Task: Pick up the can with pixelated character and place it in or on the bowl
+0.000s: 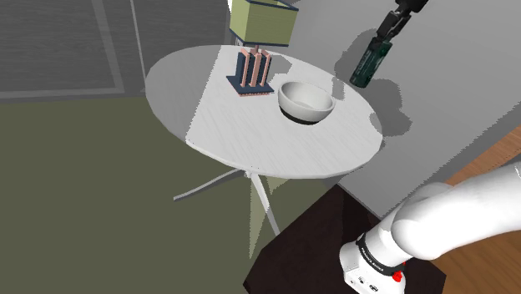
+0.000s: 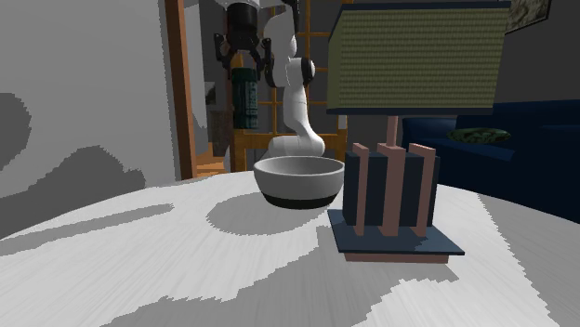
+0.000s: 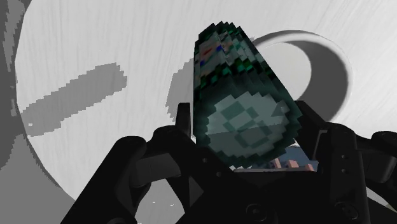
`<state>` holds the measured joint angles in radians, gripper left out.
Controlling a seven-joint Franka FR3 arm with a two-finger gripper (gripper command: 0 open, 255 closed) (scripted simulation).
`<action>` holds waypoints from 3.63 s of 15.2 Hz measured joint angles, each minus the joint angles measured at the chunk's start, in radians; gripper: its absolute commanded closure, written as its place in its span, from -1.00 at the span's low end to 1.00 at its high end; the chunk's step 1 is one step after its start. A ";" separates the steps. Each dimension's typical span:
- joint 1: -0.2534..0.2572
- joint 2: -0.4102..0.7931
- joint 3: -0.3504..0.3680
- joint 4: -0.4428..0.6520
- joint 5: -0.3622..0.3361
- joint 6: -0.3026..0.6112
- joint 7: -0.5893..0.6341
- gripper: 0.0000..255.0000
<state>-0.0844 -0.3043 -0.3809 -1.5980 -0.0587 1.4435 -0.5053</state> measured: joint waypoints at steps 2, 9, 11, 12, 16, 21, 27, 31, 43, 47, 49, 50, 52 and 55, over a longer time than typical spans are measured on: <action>0.016 0.041 0.021 0.052 0.016 -0.013 0.036 1.00; 0.069 0.201 0.089 0.290 0.064 -0.098 0.161 1.00; 0.084 0.260 0.104 0.384 0.078 -0.136 0.197 1.00; 0.091 0.283 0.112 0.421 0.082 -0.151 0.214 1.00; 0.102 0.274 0.124 0.369 0.077 -0.107 0.235 1.00; 0.107 0.217 0.131 0.225 0.061 -0.018 0.242 1.00; 0.111 0.165 0.140 0.074 0.047 0.081 0.253 1.00; 0.111 0.135 0.143 -0.013 0.040 0.140 0.258 1.00; 0.110 0.104 0.145 -0.138 0.033 0.235 0.262 1.00; 0.110 0.103 0.145 -0.138 0.033 0.236 0.262 -1.00; 0.110 0.103 0.145 -0.138 0.033 0.236 0.262 -1.00; 0.110 0.103 0.145 -0.138 0.033 0.236 0.262 -1.00; 0.111 0.108 0.146 -0.094 0.034 0.196 0.262 -1.00; 0.111 0.131 0.143 0.007 0.039 0.119 0.256 -1.00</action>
<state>0.0263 -0.1729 -0.2382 -1.5911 -0.0193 1.5624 -0.2489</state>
